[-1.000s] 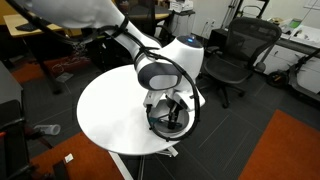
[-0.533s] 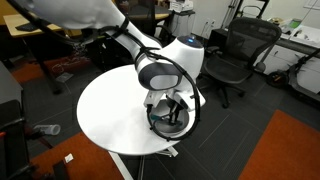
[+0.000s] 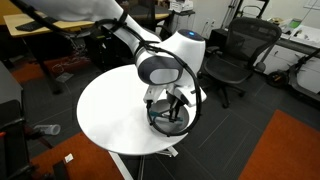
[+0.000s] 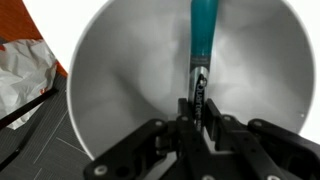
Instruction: Place the marker on the table
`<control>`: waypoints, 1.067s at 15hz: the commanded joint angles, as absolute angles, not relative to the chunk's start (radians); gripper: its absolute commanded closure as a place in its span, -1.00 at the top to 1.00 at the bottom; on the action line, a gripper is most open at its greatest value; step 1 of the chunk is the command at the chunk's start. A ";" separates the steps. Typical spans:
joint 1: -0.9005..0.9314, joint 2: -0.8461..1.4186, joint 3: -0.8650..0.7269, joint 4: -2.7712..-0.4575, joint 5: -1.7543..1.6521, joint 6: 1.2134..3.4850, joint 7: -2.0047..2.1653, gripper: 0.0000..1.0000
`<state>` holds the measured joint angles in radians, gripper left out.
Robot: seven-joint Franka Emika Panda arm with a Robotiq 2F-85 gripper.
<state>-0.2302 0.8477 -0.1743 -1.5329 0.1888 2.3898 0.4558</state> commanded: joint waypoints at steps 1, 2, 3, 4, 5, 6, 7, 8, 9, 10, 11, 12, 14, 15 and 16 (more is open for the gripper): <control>-0.200 0.730 -0.187 -1.644 0.197 2.363 0.447 -0.91; -0.192 0.708 -0.192 -1.667 0.192 2.367 0.448 -0.91; -0.180 0.683 -0.199 -1.692 0.185 2.372 0.456 -0.91; -0.167 0.658 -0.208 -1.718 0.176 2.381 0.465 -0.91; -0.159 0.635 -0.212 -1.740 0.171 2.384 0.464 -0.91; -0.144 0.612 -0.220 -1.764 0.159 2.390 0.471 -0.91; -0.133 0.588 -0.224 -1.788 0.151 2.392 0.469 -0.91; -0.118 0.564 -0.230 -1.811 0.137 2.395 0.472 -0.91; -0.102 0.539 -0.236 -1.837 0.118 2.399 0.472 -0.91; -0.089 0.517 -0.238 -1.856 0.100 2.396 0.472 -0.91; -0.075 0.494 -0.241 -1.880 0.077 2.398 0.470 -0.91; -0.061 0.471 -0.241 -1.903 0.054 2.400 0.469 -0.91; -0.034 0.433 -0.239 -1.942 0.005 2.403 0.472 -0.91; -0.022 0.416 -0.237 -1.957 -0.019 2.400 0.469 -0.91; -0.011 0.402 -0.234 -1.972 -0.040 2.401 0.472 -0.91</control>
<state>-0.0519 0.4888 -0.2261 -1.8780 0.0208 2.3871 0.4588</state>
